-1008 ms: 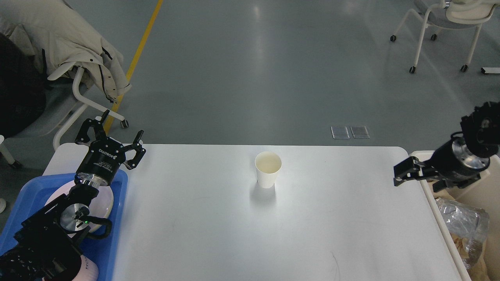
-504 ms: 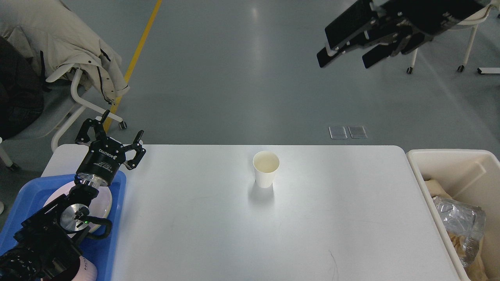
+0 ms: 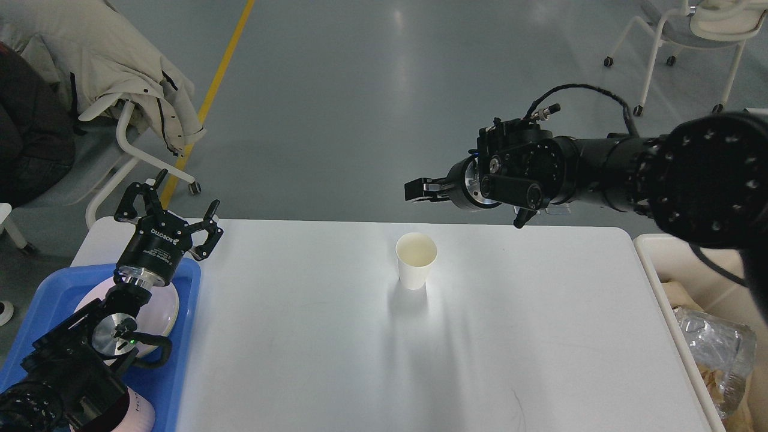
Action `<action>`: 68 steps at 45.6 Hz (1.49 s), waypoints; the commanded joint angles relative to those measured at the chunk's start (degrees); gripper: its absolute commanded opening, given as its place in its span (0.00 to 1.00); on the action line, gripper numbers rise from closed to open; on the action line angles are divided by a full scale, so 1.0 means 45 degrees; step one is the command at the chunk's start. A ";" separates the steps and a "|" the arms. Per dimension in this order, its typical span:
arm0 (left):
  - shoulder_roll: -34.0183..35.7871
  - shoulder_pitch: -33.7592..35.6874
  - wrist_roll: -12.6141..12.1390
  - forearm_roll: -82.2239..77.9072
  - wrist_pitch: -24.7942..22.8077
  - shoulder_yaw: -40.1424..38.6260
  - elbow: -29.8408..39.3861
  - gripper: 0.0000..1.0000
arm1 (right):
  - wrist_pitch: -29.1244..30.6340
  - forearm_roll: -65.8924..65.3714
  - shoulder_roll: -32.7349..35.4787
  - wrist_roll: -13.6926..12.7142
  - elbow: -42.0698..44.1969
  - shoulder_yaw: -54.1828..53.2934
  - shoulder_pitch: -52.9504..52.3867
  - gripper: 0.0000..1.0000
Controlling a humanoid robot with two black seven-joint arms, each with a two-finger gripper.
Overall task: Tidy desktop
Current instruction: 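Lower the right gripper onto the white paper cup and grasp it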
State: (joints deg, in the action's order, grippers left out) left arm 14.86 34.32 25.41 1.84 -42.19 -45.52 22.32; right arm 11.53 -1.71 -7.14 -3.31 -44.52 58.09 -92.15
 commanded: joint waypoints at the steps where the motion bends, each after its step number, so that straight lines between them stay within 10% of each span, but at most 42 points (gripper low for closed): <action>1: -0.0002 0.0011 -0.0003 0.0000 0.0000 -0.0002 0.0001 1.00 | -0.0101 0.0145 -0.0464 -0.0124 0.1182 0.0078 0.1257 1.00; 50: -0.0002 0.0011 -0.0003 0.0000 0.0000 -0.0002 0.0001 1.00 | -0.1292 0.0106 -0.0835 -0.0046 0.2414 -0.0195 0.3818 0.96; 59: -0.0002 0.0011 -0.0003 0.0000 0.0000 -0.0002 0.0001 1.00 | -0.1624 0.0028 -0.0835 -0.0046 0.2433 -0.0195 0.4033 0.43; 68: -0.0002 0.0011 -0.0003 0.0000 0.0000 -0.0002 0.0001 1.00 | -0.1624 0.0008 -0.0835 -0.0046 0.2433 -0.0215 0.4111 0.16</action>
State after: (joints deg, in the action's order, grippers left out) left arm 14.85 34.34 25.39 1.84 -42.19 -45.53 22.32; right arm 4.24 -1.64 -10.90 -3.49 -33.57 57.19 -73.79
